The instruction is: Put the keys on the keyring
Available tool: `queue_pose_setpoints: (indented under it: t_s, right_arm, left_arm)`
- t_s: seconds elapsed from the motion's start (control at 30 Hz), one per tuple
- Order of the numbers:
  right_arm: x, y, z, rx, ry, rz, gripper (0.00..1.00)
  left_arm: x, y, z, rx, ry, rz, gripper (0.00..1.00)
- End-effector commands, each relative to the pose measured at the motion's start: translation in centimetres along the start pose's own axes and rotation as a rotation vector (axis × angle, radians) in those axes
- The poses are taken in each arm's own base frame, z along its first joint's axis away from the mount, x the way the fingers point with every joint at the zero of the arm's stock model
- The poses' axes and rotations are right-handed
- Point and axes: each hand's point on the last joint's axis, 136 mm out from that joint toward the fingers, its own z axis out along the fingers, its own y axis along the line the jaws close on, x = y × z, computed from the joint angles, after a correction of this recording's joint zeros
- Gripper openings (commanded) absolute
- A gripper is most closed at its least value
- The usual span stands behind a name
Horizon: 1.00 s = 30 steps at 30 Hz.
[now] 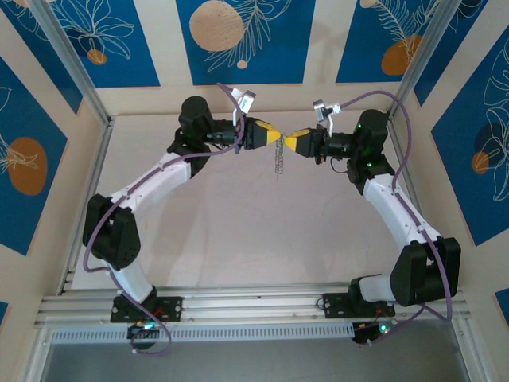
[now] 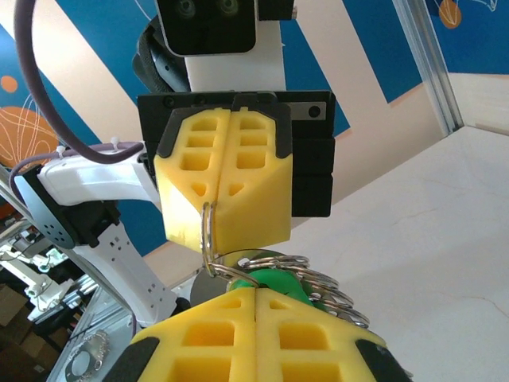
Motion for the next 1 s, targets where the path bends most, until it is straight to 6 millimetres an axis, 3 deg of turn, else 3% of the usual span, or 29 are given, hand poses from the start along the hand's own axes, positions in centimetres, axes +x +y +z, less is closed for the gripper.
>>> queue_pose_setpoints:
  t_s: [0.0,0.13,0.3,0.5,0.6,0.73,0.97]
  right_arm:
    - [0.7,-0.6,0.4,0.008,0.010,0.016,0.00]
    - [0.9,-0.9,0.8,0.012,0.016,0.026,0.00]
    - [1.5,-1.8,-0.3,0.107,0.005,0.035,0.00]
    - [1.5,-2.0,-2.6,0.151,-0.042,0.019,0.35]
    - [0.6,-1.6,-3.1,0.142,-0.062,-0.007,0.46]
    - [-0.7,-0.7,-3.4,0.109,-0.070,-0.055,0.52]
    - [-1.8,0.9,-2.6,0.011,-0.035,-0.102,0.54]
  left_arm:
    - [-0.9,-1.8,0.1,0.003,-0.008,0.074,0.00]
    - [-0.9,-1.7,0.1,-0.007,-0.013,0.080,0.00]
    - [-1.1,-1.5,0.1,-0.029,-0.022,0.081,0.00]
    - [-1.0,-1.6,0.0,-0.028,-0.016,0.080,0.00]
    - [-0.9,-1.7,0.1,-0.018,-0.010,0.075,0.00]
    - [-0.9,-2.0,0.3,0.006,-0.005,0.064,0.00]
    - [-1.2,-2.3,0.5,0.055,-0.016,0.043,0.00]
